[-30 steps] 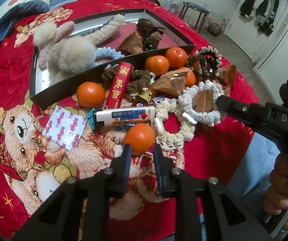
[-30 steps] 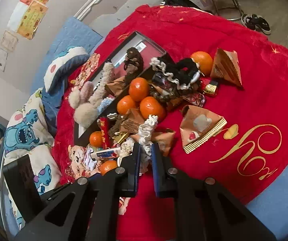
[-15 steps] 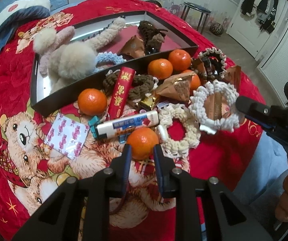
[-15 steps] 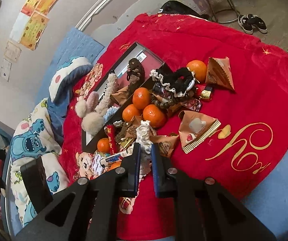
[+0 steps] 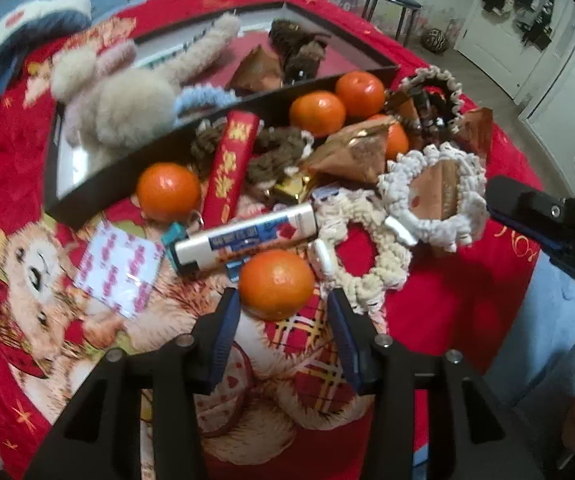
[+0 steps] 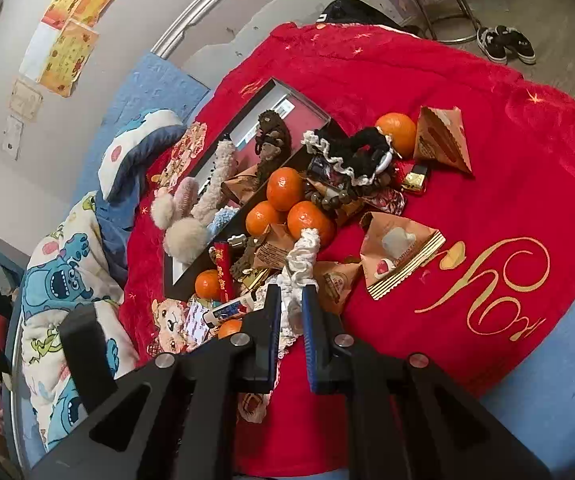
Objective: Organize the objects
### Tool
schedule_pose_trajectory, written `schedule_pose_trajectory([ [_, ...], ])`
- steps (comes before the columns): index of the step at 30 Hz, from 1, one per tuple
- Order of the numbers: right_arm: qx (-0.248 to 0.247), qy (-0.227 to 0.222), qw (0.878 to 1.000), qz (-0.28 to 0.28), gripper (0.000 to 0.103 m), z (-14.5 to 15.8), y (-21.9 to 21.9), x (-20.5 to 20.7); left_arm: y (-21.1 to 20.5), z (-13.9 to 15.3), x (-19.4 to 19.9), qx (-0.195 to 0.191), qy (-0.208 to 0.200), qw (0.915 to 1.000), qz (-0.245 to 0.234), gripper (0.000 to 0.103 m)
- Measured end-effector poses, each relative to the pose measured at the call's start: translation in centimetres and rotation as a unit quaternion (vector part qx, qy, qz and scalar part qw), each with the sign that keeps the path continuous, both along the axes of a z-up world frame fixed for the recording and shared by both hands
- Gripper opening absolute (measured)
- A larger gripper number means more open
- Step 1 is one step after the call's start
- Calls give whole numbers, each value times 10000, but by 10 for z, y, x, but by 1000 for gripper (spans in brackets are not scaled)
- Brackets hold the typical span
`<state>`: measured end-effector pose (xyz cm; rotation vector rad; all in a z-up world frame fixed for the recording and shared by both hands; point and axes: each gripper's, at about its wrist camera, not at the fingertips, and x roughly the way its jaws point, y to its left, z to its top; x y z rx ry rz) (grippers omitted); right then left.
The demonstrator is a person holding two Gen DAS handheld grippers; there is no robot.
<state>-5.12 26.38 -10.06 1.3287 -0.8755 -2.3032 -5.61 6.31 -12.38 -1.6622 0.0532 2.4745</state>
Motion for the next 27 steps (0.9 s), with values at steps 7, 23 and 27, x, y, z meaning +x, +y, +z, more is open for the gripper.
schedule_pose_trajectory([
  [7, 180, -332, 9993, -9, 13, -16, -3, -12, -1, 0, 1, -9, 58, 10000, -25, 35],
  [23, -161, 5, 9999, 22, 7, -5, -2, -4, -1, 12, 16, 136, 131, 9998, 11, 34],
  [27, -254, 123, 9996, 36, 7, 1, -1, 0, -2, 17, 19, 163, 252, 9995, 5, 34],
])
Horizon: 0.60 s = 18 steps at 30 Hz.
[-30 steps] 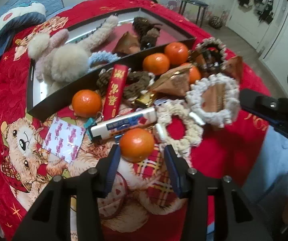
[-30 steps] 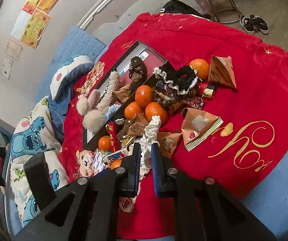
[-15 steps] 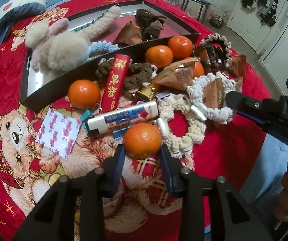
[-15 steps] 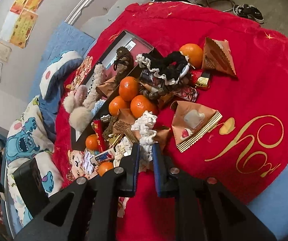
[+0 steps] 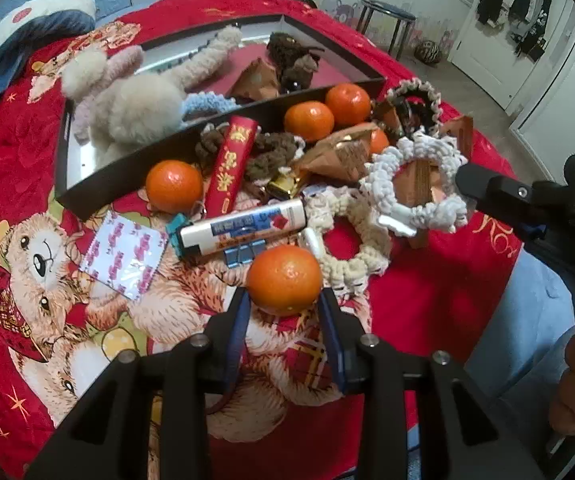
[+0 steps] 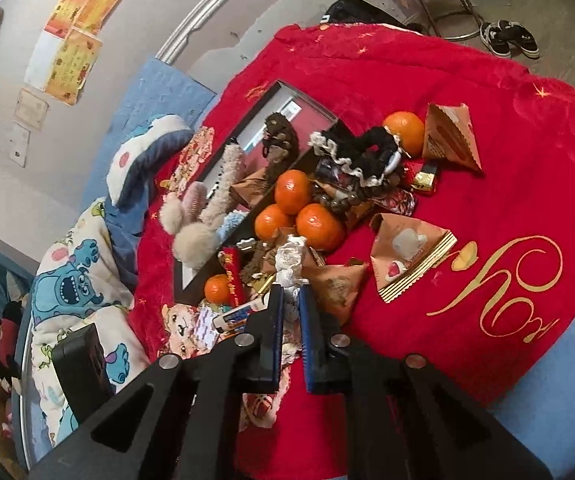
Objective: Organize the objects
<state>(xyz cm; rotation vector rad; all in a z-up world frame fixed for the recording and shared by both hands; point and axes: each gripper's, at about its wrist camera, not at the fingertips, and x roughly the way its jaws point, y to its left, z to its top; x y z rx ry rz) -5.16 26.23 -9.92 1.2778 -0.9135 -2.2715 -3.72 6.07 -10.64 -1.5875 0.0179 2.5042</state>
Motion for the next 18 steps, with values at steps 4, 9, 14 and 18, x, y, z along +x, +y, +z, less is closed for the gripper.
schedule_pose_trajectory([
  [4, -182, 124, 9998, 11, 7, 7, 2, 4, -9, 7, 3, 218, 70, 9997, 75, 34],
  [9, -314, 379, 9988, 57, 7, 23, 2, 7, -16, 18, 2, 399, 172, 9990, 101, 34],
  [14, 17, 707, 9974, 154, 7, 45, -6, 9, -16, 33, 0, 361, 388, 9986, -41, 34],
  [18, 242, 903, 9953, 240, 7, 59, -12, 6, -17, 43, -3, 336, 448, 9984, -42, 34],
])
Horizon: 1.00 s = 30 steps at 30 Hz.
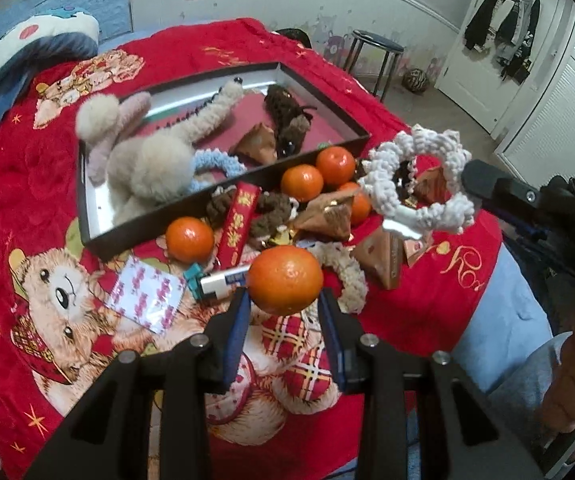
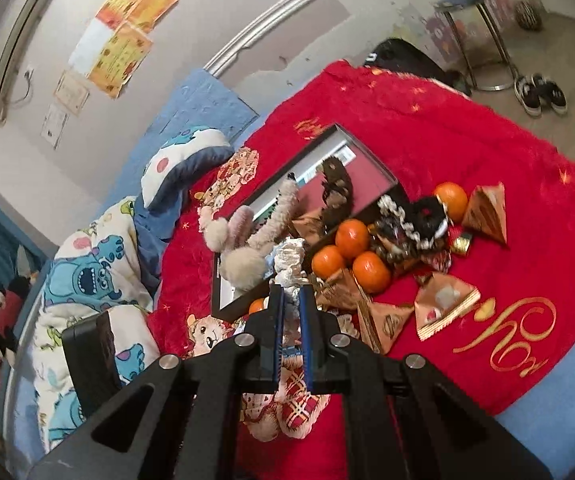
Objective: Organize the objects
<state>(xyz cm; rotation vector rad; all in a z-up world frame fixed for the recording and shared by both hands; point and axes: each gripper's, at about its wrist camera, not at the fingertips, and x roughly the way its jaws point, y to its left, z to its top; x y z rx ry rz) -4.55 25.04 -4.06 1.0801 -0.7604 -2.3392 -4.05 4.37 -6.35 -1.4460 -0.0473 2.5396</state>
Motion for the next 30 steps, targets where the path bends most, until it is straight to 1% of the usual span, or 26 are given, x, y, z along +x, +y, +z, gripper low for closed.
schedule_pose_trajectory([
  [6, 242, 251, 9994, -41, 7, 18, -1, -4, -1, 17, -9, 72, 120, 9999, -2, 34],
  [10, 207, 315, 9993, -35, 7, 24, -3, -9, -2, 32, -22, 86, 279, 9996, 16, 34],
  [17, 313, 497, 9983, 55, 7, 43, -11, -28, -12, 64, -53, 212, 560, 9982, 59, 34],
  [20, 395, 595, 9974, 99, 7, 54, -15, -46, -19, 80, -73, 306, 688, 9971, 111, 34],
  [23, 444, 693, 9965, 136, 7, 65, -18, -67, -26, 93, -98, 292, 798, 9962, 203, 34],
  [27, 512, 764, 9956, 189, 7, 72, -23, -99, -33, 100, -134, 411, 799, 9956, 280, 34],
  [30, 589, 799, 9948, 216, 7, 73, -26, -126, -34, 98, -164, 373, 789, 9957, 322, 34],
])
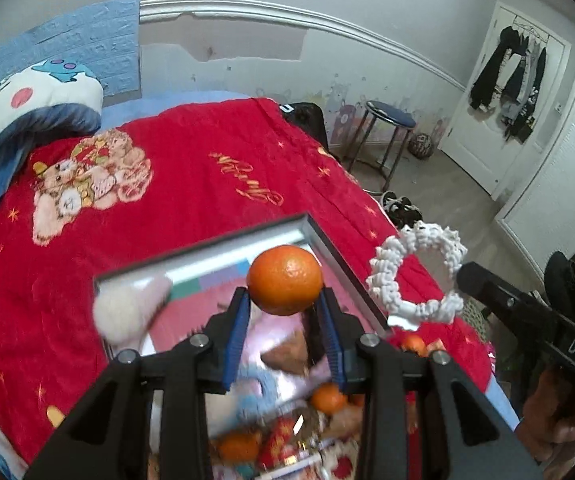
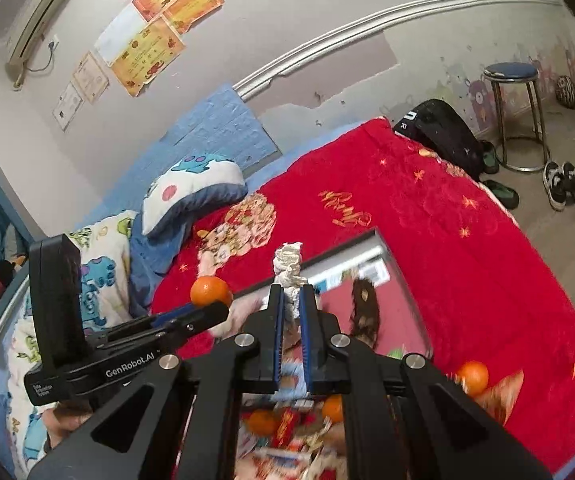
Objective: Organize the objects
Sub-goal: 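Carry the tangerine and scrunchie over the tray and release both inside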
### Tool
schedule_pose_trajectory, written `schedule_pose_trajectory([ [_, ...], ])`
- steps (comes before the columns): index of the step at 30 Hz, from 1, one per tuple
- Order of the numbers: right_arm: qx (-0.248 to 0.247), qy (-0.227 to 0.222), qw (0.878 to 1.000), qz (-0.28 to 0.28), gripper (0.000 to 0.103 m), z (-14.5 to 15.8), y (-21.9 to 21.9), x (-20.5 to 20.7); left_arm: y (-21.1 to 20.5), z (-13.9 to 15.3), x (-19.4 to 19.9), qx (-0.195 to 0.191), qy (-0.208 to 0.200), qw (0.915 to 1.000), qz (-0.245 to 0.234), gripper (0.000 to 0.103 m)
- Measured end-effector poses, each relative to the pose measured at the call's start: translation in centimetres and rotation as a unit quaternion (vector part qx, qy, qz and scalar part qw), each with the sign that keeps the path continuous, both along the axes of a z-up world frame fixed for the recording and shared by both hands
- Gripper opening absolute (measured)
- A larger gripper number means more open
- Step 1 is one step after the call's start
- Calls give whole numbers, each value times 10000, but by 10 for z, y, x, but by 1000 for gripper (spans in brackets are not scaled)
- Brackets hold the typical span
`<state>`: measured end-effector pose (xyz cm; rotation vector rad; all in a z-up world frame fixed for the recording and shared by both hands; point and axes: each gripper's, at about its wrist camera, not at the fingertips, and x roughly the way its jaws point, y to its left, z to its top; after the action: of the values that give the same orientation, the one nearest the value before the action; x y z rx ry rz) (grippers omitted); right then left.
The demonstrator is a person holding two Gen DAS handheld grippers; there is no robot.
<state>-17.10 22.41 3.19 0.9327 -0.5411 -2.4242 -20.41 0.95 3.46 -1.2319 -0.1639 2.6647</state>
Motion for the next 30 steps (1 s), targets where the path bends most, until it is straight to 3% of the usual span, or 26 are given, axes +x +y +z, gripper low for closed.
schedule_pose_trajectory([
  [6, -10, -165, 9998, 62, 7, -19, -5, -56, -7, -25, -60, 137, -350, 9992, 154, 34],
  [12, -13, -359, 9992, 160, 7, -51, -14, -106, -18, -65, -86, 125, -638, 9977, 209, 34],
  [14, -37, -421, 9990, 162, 7, -64, -16, -119, -17, -79, -91, -54, -720, 9972, 185, 34],
  [21, 99, -638, 9977, 223, 7, -104, -22, -142, -19, -113, -107, -118, -983, 9948, 252, 34],
  [30, 287, -631, 9971, 321, 7, -108, -35, -146, -25, -137, -114, -200, -1173, 9922, 366, 34],
])
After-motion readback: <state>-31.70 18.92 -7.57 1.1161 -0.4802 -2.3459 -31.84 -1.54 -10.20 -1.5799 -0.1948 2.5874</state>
